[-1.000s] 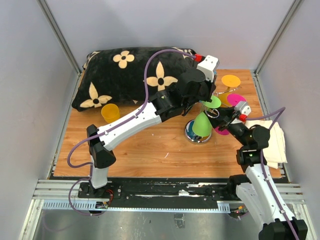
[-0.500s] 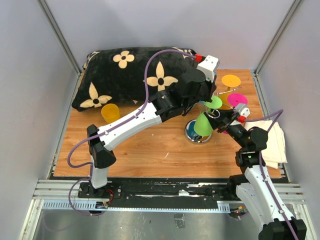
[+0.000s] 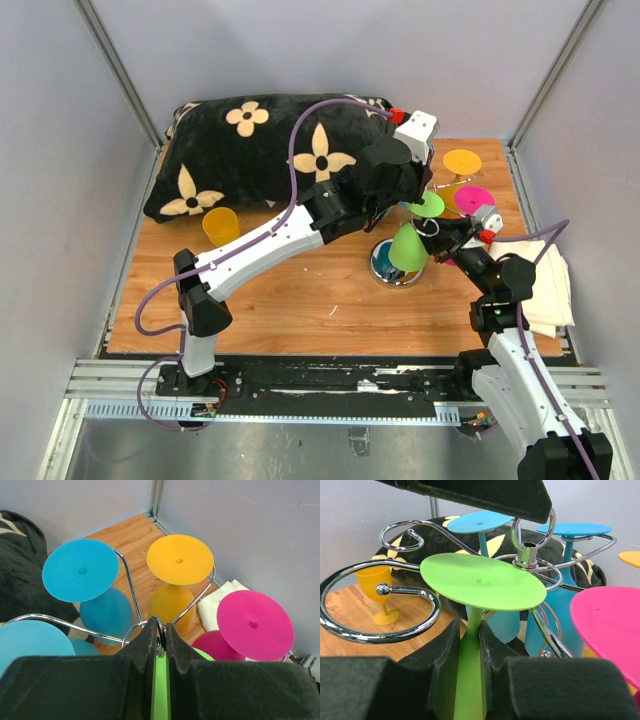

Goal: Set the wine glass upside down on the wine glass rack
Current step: Turn the wine glass upside down at the wine rack.

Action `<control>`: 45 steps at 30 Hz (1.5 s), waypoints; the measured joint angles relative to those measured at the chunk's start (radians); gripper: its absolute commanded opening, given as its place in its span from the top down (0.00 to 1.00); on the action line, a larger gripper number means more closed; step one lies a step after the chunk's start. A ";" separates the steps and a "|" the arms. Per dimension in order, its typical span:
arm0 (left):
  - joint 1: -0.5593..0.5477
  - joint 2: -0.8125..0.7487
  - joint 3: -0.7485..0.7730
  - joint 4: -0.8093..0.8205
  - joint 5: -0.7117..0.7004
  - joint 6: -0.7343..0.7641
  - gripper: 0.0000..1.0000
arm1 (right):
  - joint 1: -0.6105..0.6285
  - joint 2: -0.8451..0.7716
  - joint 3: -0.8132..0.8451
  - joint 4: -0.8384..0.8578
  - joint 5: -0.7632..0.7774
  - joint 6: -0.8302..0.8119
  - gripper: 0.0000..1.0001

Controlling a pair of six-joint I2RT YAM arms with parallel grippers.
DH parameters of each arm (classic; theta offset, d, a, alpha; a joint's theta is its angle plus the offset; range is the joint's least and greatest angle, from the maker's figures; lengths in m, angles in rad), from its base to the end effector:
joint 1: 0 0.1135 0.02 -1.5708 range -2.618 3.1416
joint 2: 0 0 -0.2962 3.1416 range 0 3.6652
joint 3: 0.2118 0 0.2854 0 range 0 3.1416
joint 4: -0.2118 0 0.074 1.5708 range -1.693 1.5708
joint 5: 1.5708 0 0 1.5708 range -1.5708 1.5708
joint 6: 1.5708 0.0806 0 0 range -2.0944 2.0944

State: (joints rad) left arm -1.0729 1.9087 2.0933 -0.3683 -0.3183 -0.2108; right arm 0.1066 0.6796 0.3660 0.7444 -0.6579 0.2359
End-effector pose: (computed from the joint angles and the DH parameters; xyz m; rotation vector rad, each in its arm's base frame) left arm 0.2750 -0.4532 0.4756 0.5267 1.7124 -0.6555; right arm 0.1923 0.0701 0.3282 -0.5199 1.1498 0.6708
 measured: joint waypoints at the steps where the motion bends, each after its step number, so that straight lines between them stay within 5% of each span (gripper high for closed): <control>1: 0.000 0.000 0.000 0.000 0.000 0.000 1.00 | 0.000 0.000 0.000 0.000 0.000 0.000 0.99; 30: 0.000 0.000 0.001 -0.005 0.005 0.000 0.99 | 0.000 -0.095 -0.012 0.007 0.002 0.031 0.99; 45: 0.000 0.000 0.003 -0.010 0.003 0.001 0.99 | 0.000 -0.051 0.002 0.094 -0.183 0.059 0.99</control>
State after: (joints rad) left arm -1.0729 1.9087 2.0964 -0.3782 -0.3149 -0.2100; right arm 0.1062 0.6289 0.3676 0.8383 -0.8413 0.2951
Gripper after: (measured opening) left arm 0.104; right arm 0.162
